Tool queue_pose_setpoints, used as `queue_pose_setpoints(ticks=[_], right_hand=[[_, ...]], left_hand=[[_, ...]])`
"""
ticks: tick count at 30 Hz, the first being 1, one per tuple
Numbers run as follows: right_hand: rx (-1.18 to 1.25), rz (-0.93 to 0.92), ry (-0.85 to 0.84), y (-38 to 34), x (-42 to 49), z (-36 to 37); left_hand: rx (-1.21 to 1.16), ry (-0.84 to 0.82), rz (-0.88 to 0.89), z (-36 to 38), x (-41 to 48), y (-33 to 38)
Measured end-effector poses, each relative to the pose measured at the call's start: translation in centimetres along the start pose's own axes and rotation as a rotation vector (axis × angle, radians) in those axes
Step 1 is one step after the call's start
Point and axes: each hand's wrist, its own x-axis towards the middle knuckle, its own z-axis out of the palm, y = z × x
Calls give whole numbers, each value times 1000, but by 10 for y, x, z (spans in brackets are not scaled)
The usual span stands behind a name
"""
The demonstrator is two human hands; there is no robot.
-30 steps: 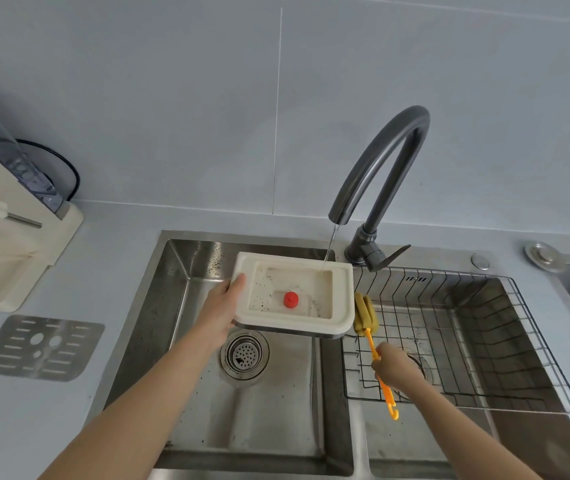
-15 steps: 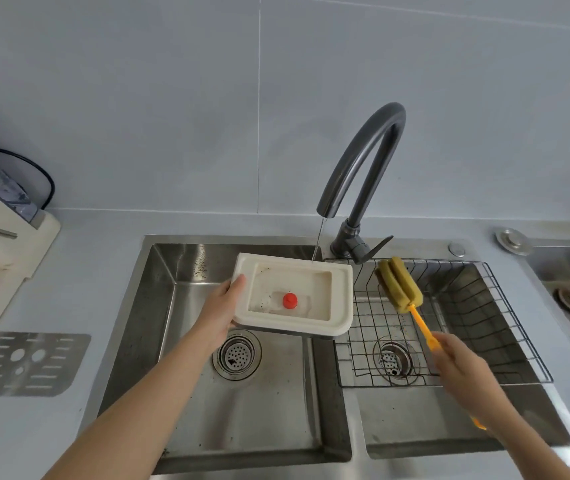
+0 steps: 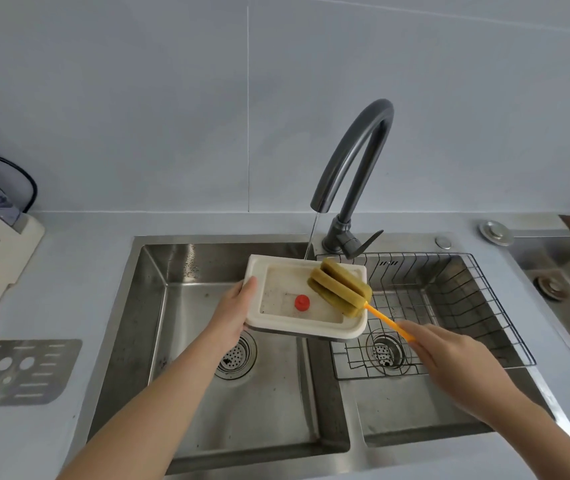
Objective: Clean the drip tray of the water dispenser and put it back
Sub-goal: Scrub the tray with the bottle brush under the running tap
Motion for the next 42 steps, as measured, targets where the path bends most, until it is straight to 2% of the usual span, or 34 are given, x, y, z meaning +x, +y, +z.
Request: queue_pose_setpoints(ticks=[5,21,24,28,42], right_hand=[[-194,5,0,-5,6,-7],[-238,-28,-37,-23,54,-9],[-282,-96,-38,-26,64,-10],[-142,-142,-80,-18,75,-5],[-117,-318,-89,-24,100,1]], left_hand=[[8,-66,32,10,-1,1],[92,-189,120,19,18,29],[129,-230,132,22,19,37],[213,-231,175,19,24,47],[391,-183,297,-7,30,80]])
